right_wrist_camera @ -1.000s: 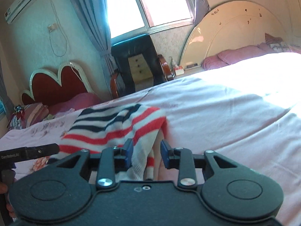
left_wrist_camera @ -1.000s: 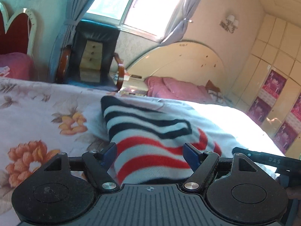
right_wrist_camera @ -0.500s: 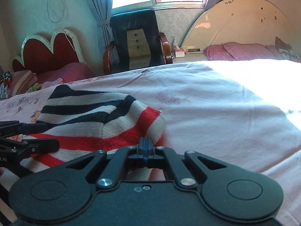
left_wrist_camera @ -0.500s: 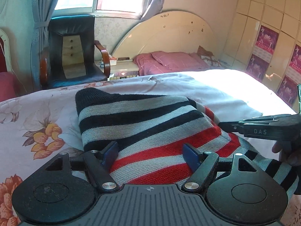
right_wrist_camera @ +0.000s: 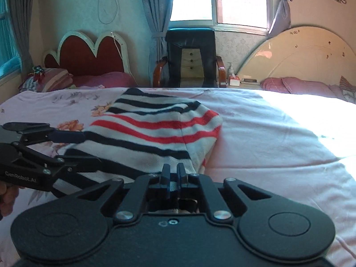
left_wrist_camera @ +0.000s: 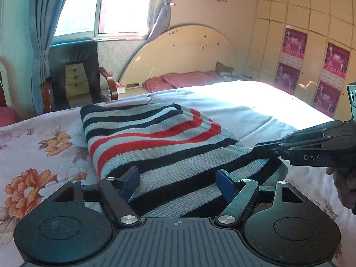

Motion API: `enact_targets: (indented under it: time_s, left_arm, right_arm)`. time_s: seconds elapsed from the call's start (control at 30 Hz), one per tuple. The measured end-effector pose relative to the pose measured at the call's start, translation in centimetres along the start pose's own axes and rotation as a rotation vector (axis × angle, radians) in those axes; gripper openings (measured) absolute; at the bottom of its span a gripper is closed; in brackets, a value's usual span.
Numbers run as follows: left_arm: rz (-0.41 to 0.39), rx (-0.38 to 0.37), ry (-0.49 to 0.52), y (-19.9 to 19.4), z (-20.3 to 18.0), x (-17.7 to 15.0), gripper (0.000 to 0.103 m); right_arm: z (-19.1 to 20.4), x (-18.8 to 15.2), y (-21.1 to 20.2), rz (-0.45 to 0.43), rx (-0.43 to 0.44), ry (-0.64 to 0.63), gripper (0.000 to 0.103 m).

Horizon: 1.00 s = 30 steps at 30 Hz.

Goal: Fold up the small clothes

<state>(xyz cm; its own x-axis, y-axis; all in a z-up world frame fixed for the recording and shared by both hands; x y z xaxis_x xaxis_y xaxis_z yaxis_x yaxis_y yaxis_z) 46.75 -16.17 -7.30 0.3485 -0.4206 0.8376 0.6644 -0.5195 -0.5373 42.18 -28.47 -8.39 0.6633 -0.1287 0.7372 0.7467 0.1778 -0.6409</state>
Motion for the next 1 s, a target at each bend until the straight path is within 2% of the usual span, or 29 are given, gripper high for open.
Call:
enact_targets:
  time_s: [0.1, 0.23, 0.33, 0.4, 0.5, 0.6, 0.77, 0.87, 1.0]
  left_arm:
    - [0.035, 0.041, 0.061, -0.3, -0.3, -0.5, 0.076]
    - [0.033, 0.074, 0.084, -0.2, -0.7, -0.7, 0.076]
    - [0.055, 0.113, 0.111, -1.0, -0.9, -0.3, 0.076]
    - [0.037, 0.111, 0.072, -2.3, -0.7, 0.0, 0.076]
    - [0.053, 0.138, 0.058, -3.5, -0.6, -0.7, 0.076]
    - [0.080, 0.148, 0.028, -3.5, -0.4, -1.7, 0.076]
    - [0.111, 0.150, -0.007, -3.2, -0.2, -3.2, 0.076]
    - [0.130, 0.146, -0.037, -2.8, 0.1, -4.2, 0.076]
    - [0.137, 0.124, -0.112, -2.2, 0.8, -5.8, 0.076]
  right_arm:
    - [-1.4, -0.9, -0.1, 0.009, -0.032, 0.039, 0.005]
    - [-2.7, -2.9, 1.2, 0.068, -0.055, 0.086, 0.004]
    - [-3.2, -3.8, 0.9, 0.057, -0.077, 0.102, 0.005]
    - [-3.2, -2.7, -1.2, -0.008, -0.073, 0.133, 0.007]
    - [-1.9, -1.0, -4.2, -0.098, -0.042, 0.108, 0.007]
    - [-0.3, 0.1, -5.2, -0.122, 0.008, 0.076, 0.011]
    - [0.9, -1.0, -3.0, -0.061, -0.009, -0.002, 0.011]
    - [0.1, -2.7, -1.4, 0.002, -0.074, -0.013, 0.011]
    - [-1.1, -4.5, -0.3, 0.038, -0.091, 0.011, 0.011]
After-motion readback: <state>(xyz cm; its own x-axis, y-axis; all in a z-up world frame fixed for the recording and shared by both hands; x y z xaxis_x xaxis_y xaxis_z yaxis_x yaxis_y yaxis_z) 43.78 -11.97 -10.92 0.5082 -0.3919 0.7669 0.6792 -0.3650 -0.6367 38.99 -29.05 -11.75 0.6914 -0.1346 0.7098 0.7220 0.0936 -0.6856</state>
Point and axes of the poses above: each gripper's, at about its wrist camera, not at the fingertips, and y roughly the way its jaws point, z to its left, x to its top, the point moved 10 cm from there along y, roughly the way its jaws point, and after that the axes turned 13 degrees about y, right-handed, at the moved point
